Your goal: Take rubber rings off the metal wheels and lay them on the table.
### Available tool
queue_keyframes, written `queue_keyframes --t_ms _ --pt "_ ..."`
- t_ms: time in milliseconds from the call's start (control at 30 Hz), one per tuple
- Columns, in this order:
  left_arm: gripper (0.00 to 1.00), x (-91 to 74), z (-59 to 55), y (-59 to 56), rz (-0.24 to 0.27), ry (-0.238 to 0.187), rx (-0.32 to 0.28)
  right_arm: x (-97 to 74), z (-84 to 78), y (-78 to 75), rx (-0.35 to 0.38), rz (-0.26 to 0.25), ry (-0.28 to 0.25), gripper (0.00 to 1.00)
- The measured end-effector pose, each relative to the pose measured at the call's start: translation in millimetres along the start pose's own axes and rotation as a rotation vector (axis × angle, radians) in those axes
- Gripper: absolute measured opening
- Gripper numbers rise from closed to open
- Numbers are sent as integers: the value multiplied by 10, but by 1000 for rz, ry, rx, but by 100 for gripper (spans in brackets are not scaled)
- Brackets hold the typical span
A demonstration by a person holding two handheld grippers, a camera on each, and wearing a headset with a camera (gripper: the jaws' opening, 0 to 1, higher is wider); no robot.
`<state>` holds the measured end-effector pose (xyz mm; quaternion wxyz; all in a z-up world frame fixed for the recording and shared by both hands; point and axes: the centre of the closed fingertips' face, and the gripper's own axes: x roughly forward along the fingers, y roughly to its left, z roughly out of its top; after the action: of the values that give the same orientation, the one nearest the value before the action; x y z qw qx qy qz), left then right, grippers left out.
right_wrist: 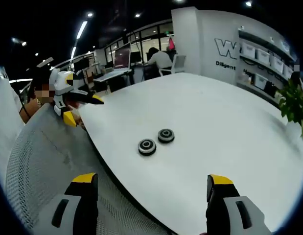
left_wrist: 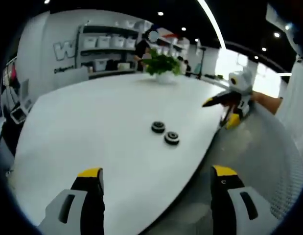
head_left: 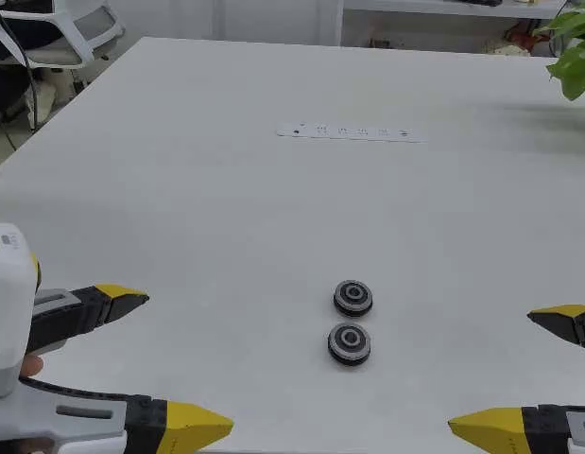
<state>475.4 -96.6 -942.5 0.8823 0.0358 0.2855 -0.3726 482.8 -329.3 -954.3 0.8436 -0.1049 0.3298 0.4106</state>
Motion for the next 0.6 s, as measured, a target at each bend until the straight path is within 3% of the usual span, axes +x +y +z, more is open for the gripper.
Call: queue_keyframes --t_ms 600 --pt "89 19 -37 -24 -18 21 -3 13 -34 19 13 17 15 84"
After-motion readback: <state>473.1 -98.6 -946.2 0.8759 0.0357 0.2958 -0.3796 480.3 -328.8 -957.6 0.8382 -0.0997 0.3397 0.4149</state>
